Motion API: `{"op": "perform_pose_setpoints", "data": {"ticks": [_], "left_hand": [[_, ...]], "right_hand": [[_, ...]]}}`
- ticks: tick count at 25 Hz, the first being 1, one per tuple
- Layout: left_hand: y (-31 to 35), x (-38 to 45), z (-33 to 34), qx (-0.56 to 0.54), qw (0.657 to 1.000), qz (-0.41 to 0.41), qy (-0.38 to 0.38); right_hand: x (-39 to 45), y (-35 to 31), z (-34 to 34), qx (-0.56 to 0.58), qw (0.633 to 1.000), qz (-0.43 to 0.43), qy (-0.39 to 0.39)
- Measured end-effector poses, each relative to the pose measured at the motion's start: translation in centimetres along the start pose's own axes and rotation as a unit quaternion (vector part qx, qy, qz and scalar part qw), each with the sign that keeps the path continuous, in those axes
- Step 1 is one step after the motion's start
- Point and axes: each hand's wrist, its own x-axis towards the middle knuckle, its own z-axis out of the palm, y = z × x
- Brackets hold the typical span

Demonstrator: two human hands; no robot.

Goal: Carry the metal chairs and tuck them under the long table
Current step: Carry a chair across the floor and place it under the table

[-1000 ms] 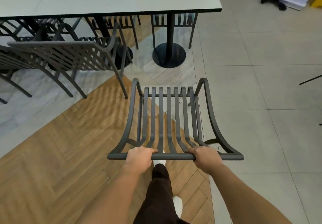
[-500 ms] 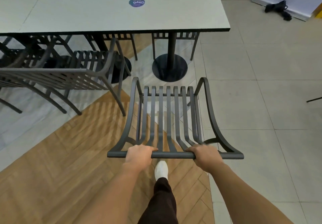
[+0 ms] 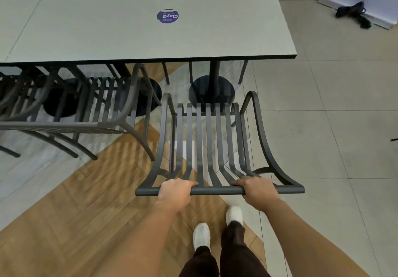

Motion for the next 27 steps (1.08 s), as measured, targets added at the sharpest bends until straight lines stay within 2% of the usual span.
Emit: {"op": "perform_pose_setpoints", "data": {"ticks": [13,21,25,27], "left_hand": [[-1.3,13.0,-10.6,0.015,0.998,-0.051,-0.023],[-3.4,17.4,-12.8,0.008,0.997,-0.061,-0.036],[-3.7,17.7,-12.9,-0.036,0.997,-0.037,-0.065],[-3.3,17.3,-13.5,-0.078,0.992,-0.031,-0.096]], "right_hand": [[13.7,5.7,-8.2,0.007,0.999,-0.053,0.003],[17.3,6.1,-10.2,0.008,0.997,-0.078,0.010],[17.5,6.3,-11.0,0.034,0.996,-0.075,-0.023],[17.5,6.2,-11.9,0.072,0.992,-0.059,-0.080]]}}
